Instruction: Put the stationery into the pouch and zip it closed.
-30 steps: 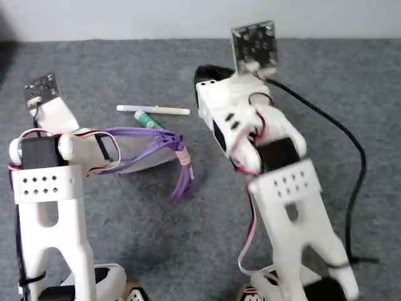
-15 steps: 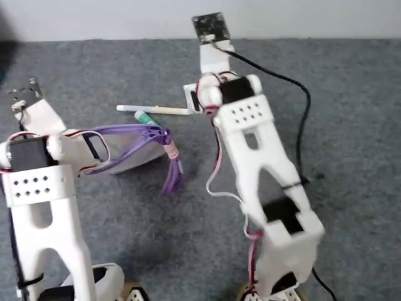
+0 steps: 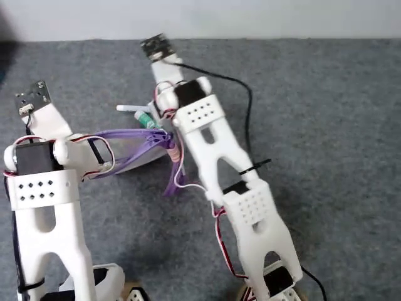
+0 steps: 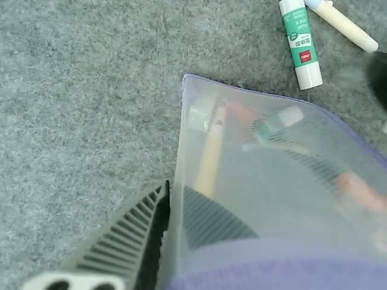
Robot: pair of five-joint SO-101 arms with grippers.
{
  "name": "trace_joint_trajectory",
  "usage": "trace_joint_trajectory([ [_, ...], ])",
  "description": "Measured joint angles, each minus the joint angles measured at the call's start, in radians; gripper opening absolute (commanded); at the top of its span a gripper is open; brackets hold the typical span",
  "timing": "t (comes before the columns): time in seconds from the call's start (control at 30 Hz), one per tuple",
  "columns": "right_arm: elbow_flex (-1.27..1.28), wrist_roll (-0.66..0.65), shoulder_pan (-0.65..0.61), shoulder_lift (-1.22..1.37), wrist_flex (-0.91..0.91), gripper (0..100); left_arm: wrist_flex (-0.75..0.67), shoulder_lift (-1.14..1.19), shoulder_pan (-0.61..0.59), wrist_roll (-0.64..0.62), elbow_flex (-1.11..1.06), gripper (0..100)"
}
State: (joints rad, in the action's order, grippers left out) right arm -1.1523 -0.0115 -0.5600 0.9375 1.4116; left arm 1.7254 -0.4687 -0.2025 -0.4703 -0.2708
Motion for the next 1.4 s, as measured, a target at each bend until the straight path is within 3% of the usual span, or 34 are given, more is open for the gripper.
trace_joint_trajectory([
  [0.1,-0.071,-0.006,-0.003,0.094,0.000,23.4,0.002,-0.002,0.000,0.000,0.000,1],
  [0.47,-0.261,-0.071,-0.021,0.347,-0.031,18.0,0.002,-0.002,0.002,0.000,0.000,1],
  [0.83,-0.278,-0.152,-0.021,0.404,-0.046,1.1,0.002,-0.002,0.002,0.002,0.000,1],
  [1.07,-0.318,-0.189,-0.018,0.405,0.052,0.8,0.002,-0.002,0.002,0.002,0.000,1],
  [1.4,-0.482,-0.195,0.064,0.405,0.341,0.8,0.002,-0.002,0.002,0.002,0.000,1],
])
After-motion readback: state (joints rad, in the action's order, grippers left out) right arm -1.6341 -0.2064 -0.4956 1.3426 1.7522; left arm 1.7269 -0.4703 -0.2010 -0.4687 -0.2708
